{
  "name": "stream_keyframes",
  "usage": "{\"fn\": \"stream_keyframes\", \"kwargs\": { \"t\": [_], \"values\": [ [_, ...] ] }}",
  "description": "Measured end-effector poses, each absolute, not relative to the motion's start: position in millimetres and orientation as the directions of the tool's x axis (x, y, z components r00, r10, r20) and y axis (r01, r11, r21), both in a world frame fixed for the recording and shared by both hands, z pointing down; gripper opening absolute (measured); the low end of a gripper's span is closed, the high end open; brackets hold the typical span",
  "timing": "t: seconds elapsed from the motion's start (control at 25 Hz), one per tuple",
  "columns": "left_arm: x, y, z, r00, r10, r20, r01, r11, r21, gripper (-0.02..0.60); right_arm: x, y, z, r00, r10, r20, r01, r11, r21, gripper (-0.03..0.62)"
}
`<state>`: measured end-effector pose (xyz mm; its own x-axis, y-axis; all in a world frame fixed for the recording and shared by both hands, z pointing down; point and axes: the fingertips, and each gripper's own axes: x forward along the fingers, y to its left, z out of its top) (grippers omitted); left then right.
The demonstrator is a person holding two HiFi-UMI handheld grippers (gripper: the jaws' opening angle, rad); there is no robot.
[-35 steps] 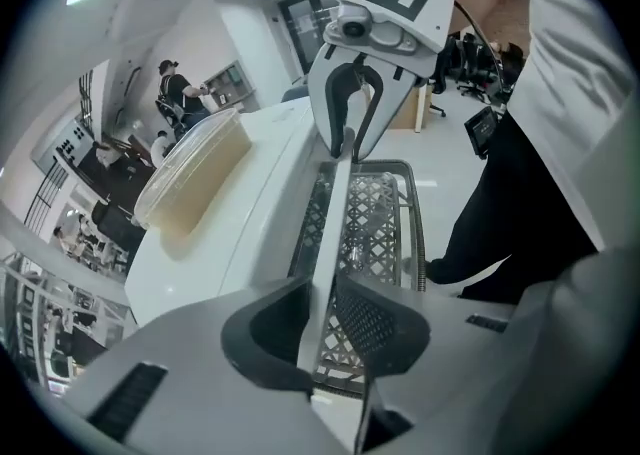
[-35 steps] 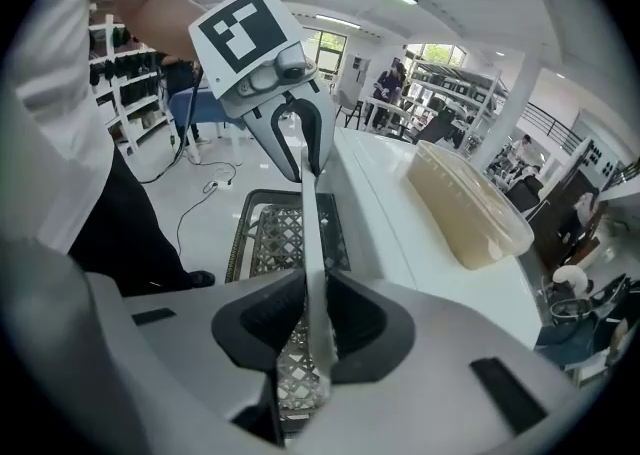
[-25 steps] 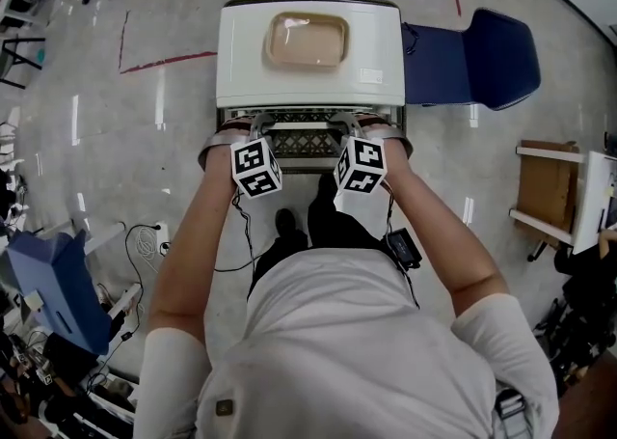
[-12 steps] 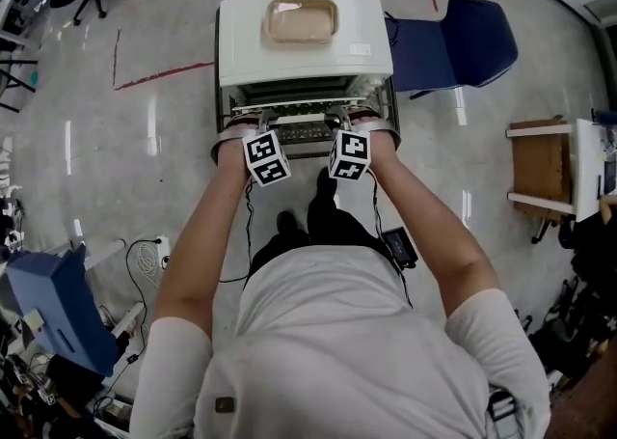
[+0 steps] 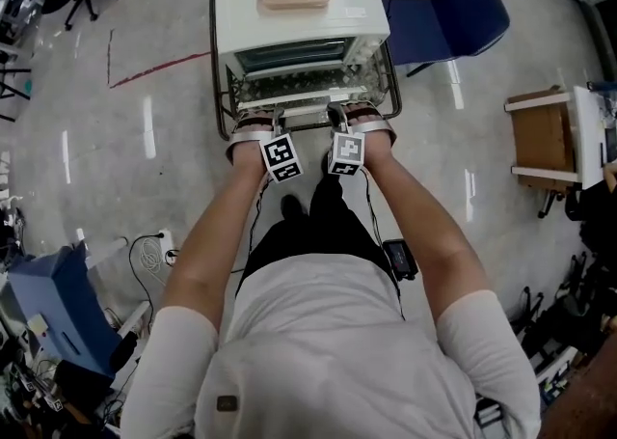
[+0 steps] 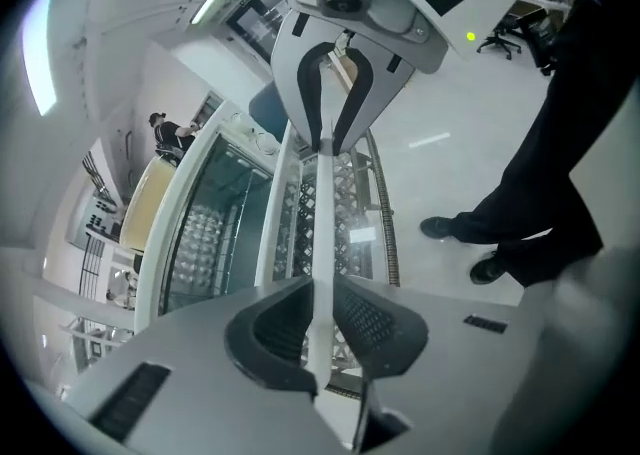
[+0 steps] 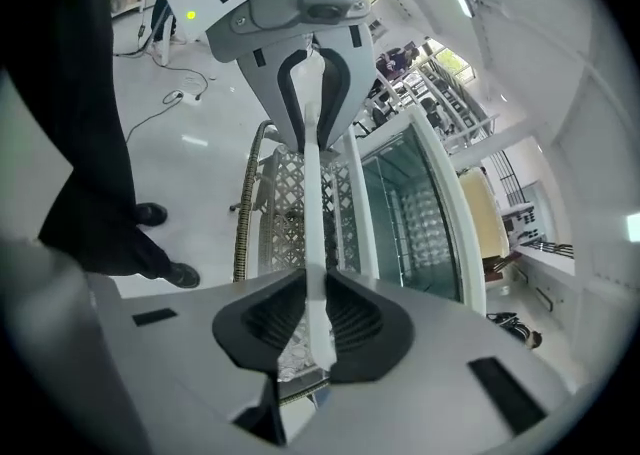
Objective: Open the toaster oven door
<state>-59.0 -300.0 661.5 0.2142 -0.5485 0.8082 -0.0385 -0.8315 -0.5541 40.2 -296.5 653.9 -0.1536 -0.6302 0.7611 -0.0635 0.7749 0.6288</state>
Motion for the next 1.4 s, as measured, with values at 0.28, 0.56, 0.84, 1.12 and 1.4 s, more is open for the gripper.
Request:
{"fn": "stream_keyframes", "kwargs": {
  "t": [0.28, 0.56, 0.84, 1.12, 1.4],
  "values": [
    [-59, -290, 676, 0.209, -0.674, 0.709, -0.038, -0.730, -0.683, 0.078, 40, -284, 674, -0.148, -0.715, 0.683, -0.064, 0.696, 0.715, 0.074],
    [-69, -267, 711, 0.203, -0.704, 0.681, -0.100, -0.707, -0.700, 0.080, 29, -261, 709, -0.190, -0.734, 0.653, -0.034, 0.669, 0.742, 0.074],
    [-65, -253, 737, 0.180, -0.751, 0.636, -0.118, -0.658, -0.744, 0.080, 34, -247, 737, -0.244, -0.760, 0.602, -0.073, 0.634, 0.770, 0.074],
    [-59, -251, 764, 0.168, -0.801, 0.575, -0.143, -0.597, -0.789, 0.083, 41, -244, 763, -0.275, -0.814, 0.512, -0.049, 0.543, 0.838, 0.074],
    [-61, -246, 788, 0.182, -0.835, 0.519, -0.184, -0.548, -0.816, 0.089, 40, -240, 788, -0.284, -0.854, 0.436, -0.138, 0.487, 0.862, 0.075]
  ]
}}
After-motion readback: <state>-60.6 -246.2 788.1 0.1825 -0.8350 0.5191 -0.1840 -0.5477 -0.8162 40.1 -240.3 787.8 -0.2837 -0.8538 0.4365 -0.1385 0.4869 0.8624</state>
